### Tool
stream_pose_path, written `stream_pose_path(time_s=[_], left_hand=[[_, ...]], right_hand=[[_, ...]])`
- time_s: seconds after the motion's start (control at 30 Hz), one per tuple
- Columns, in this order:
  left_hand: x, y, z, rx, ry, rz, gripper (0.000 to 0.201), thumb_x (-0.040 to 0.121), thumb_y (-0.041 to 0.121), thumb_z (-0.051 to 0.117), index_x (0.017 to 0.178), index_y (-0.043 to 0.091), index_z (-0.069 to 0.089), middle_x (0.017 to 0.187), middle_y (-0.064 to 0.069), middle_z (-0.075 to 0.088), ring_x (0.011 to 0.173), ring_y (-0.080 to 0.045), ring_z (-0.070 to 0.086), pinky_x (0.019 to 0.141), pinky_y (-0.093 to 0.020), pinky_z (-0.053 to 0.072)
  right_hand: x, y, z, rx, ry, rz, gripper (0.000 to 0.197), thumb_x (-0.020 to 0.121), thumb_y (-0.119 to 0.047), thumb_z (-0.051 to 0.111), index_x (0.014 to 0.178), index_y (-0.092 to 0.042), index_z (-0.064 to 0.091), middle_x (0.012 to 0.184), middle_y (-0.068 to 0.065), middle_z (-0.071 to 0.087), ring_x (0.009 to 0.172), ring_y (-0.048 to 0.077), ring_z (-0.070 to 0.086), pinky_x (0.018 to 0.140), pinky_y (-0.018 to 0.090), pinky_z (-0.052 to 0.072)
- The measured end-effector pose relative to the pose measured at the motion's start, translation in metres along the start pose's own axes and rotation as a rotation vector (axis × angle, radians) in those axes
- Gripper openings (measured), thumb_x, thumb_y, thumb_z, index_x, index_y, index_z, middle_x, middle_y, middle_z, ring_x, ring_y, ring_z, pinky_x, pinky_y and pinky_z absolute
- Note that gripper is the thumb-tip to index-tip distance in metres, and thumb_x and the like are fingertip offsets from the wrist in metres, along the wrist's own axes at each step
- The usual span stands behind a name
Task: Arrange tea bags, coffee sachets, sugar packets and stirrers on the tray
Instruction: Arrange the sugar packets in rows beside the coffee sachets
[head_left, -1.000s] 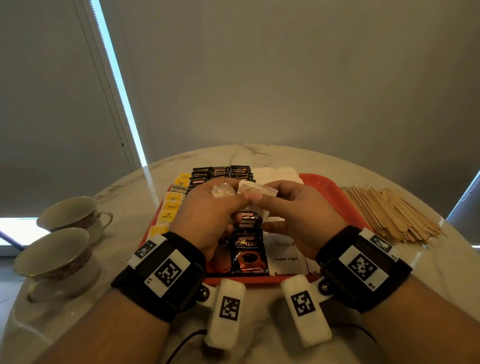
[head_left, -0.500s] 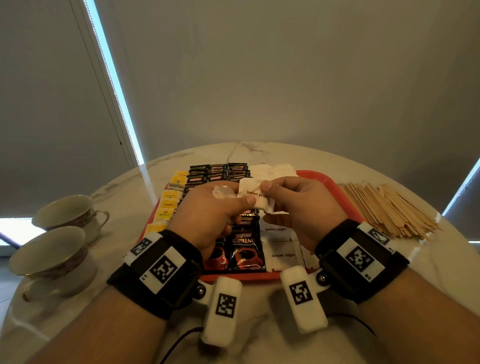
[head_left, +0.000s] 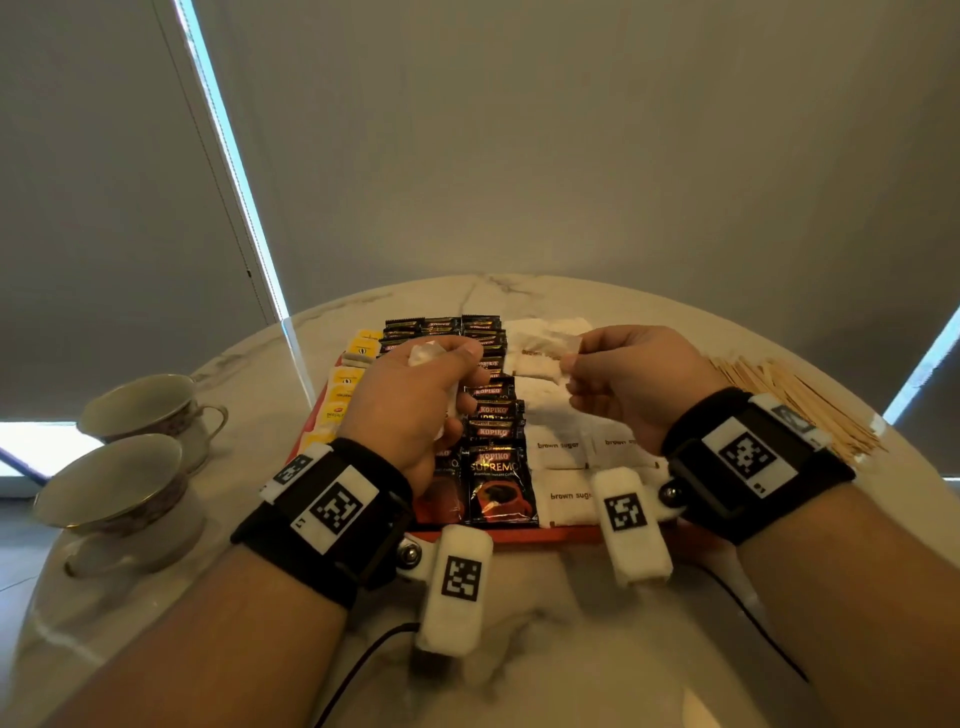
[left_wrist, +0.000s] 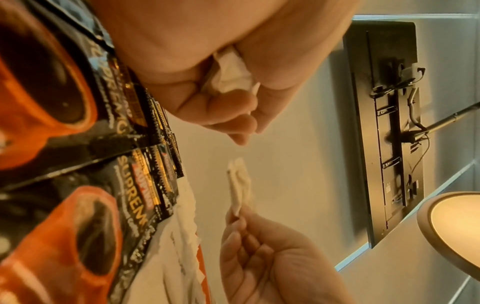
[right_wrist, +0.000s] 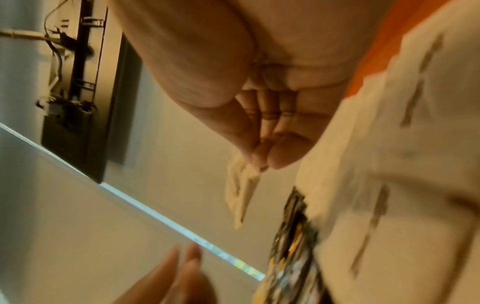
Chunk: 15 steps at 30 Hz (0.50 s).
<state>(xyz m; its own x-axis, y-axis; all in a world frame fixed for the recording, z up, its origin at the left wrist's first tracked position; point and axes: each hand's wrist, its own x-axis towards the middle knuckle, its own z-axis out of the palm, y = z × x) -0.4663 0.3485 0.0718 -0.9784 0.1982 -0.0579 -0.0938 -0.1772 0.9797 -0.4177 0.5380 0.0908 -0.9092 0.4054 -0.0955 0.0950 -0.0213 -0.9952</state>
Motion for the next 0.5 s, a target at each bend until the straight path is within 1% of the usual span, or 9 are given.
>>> stream_pose_path(time_s=[0.07, 0.13, 0.23, 0.33, 0.5], left_hand=[[0.001, 0.000, -0.001, -0.001, 0.007, -0.009, 0.002, 0.098, 0.022, 0.072, 0.099, 0.020, 0.072, 0.079, 0.000, 0.072, 0.055, -0.007, 0.057, 0.041, -0.019, 0.039], [0.001, 0.001, -0.002, 0.004, 0.010, -0.005, 0.002, 0.097, 0.018, 0.071, 0.096, 0.020, 0.072, 0.076, 0.001, 0.071, 0.055, -0.007, 0.056, 0.041, -0.019, 0.039], [0.002, 0.001, -0.003, -0.004, 0.008, -0.005, 0.006, 0.097, 0.015, 0.070, 0.095, 0.021, 0.071, 0.074, 0.001, 0.071, 0.055, -0.007, 0.056, 0.041, -0.019, 0.038], [0.002, 0.003, -0.005, -0.008, 0.011, -0.008, 0.005, 0.097, 0.016, 0.070, 0.098, 0.021, 0.071, 0.076, 0.001, 0.071, 0.055, -0.007, 0.057, 0.041, -0.019, 0.039], [0.002, 0.004, -0.004, -0.006, 0.015, -0.017, 0.005, 0.097, 0.016, 0.070, 0.098, 0.021, 0.072, 0.078, 0.000, 0.071, 0.057, -0.008, 0.058, 0.042, -0.020, 0.040]], right_hand=[[0.007, -0.002, -0.005, -0.099, 0.058, 0.058, 0.016, 0.085, 0.005, 0.073, 0.101, 0.002, 0.071, 0.073, 0.010, 0.067, 0.064, 0.019, 0.063, 0.059, 0.030, 0.058], [0.010, -0.003, -0.008, -0.195, 0.056, 0.122, 0.015, 0.086, 0.006, 0.072, 0.101, 0.003, 0.070, 0.069, 0.011, 0.063, 0.061, 0.019, 0.059, 0.055, 0.029, 0.051], [0.011, -0.005, -0.009, -0.298, 0.028, 0.184, 0.017, 0.086, 0.010, 0.068, 0.103, 0.011, 0.068, 0.078, 0.017, 0.060, 0.061, 0.019, 0.051, 0.056, 0.029, 0.044], [0.013, -0.006, -0.009, -0.364, 0.044, 0.213, 0.019, 0.084, 0.011, 0.069, 0.102, 0.010, 0.072, 0.083, 0.019, 0.061, 0.063, 0.021, 0.051, 0.056, 0.029, 0.044], [0.015, -0.001, -0.005, -0.467, 0.037, 0.238, 0.017, 0.084, 0.007, 0.072, 0.101, 0.009, 0.073, 0.076, 0.016, 0.061, 0.053, 0.017, 0.050, 0.049, 0.026, 0.045]])
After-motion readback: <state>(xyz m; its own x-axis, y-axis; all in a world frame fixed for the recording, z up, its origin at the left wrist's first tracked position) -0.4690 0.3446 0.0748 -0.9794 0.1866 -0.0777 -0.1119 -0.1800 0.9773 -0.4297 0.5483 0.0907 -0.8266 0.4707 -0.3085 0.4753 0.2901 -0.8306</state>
